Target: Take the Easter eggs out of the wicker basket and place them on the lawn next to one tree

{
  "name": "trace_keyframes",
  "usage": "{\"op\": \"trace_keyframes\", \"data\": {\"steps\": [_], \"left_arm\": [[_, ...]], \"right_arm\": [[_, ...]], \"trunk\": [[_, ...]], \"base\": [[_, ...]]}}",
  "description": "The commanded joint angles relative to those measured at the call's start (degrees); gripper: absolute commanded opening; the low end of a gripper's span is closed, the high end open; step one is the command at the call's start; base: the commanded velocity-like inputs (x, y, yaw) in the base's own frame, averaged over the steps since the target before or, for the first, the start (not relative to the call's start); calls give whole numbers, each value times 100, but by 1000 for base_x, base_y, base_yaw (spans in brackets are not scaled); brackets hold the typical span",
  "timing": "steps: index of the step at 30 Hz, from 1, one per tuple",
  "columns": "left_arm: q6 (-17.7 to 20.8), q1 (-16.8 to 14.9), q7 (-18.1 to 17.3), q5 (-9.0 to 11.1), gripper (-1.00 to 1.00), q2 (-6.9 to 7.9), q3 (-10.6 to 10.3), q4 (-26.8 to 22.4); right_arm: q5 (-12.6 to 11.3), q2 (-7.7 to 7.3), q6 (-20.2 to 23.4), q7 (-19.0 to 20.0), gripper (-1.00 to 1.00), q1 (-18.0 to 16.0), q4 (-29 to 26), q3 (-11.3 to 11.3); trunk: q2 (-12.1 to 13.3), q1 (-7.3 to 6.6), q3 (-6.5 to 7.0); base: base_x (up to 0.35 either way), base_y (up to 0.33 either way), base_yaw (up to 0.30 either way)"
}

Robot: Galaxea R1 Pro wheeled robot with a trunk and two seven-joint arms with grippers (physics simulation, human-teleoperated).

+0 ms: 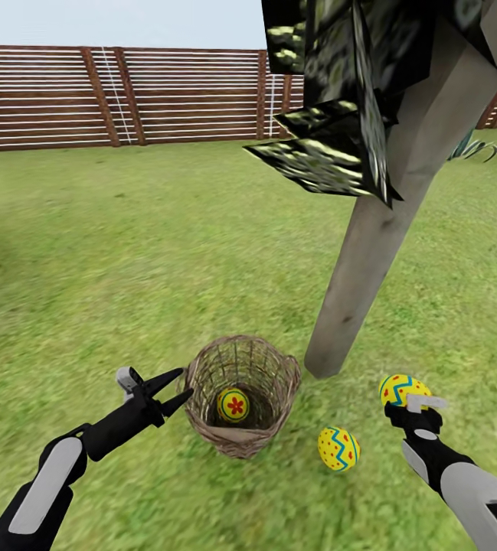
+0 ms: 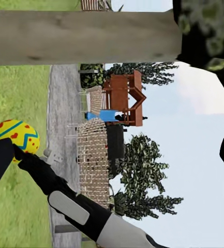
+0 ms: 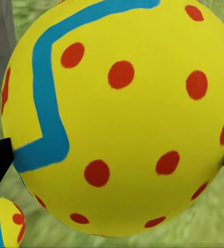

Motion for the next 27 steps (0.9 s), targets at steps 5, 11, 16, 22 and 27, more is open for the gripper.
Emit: {"op": "trace_keyframes", "data": {"steps": [5,11,16,22,27], "left_arm": [[43,-1,-228,5,100,16,23,-41],[73,78,-1631,78,100,657,788,28],[90,88,-1809,-13,100,760,2099,240],[97,87,-1814,-87,100,752,2684,607],[97,87,-1815,-87,100,739,2685,651]], "right_arm": [[21,-8,-20,7,-100,-6,-203,56],[261,8,-12,7,-100,-7,-196,67],[397,10,-20,7,-100,-6,-190,66],[397,3,-20,7,-100,-6,-185,64],[398,-10,-28,5,-100,-11,-197,58]], "trunk": [[-204,110,-93],[-444,241,-201],[-645,351,-291],[-885,483,-399],[-1086,593,-488]], "base": [[1,0,0],[0,0,0],[0,0,0],[0,0,0],[0,0,0]]}}
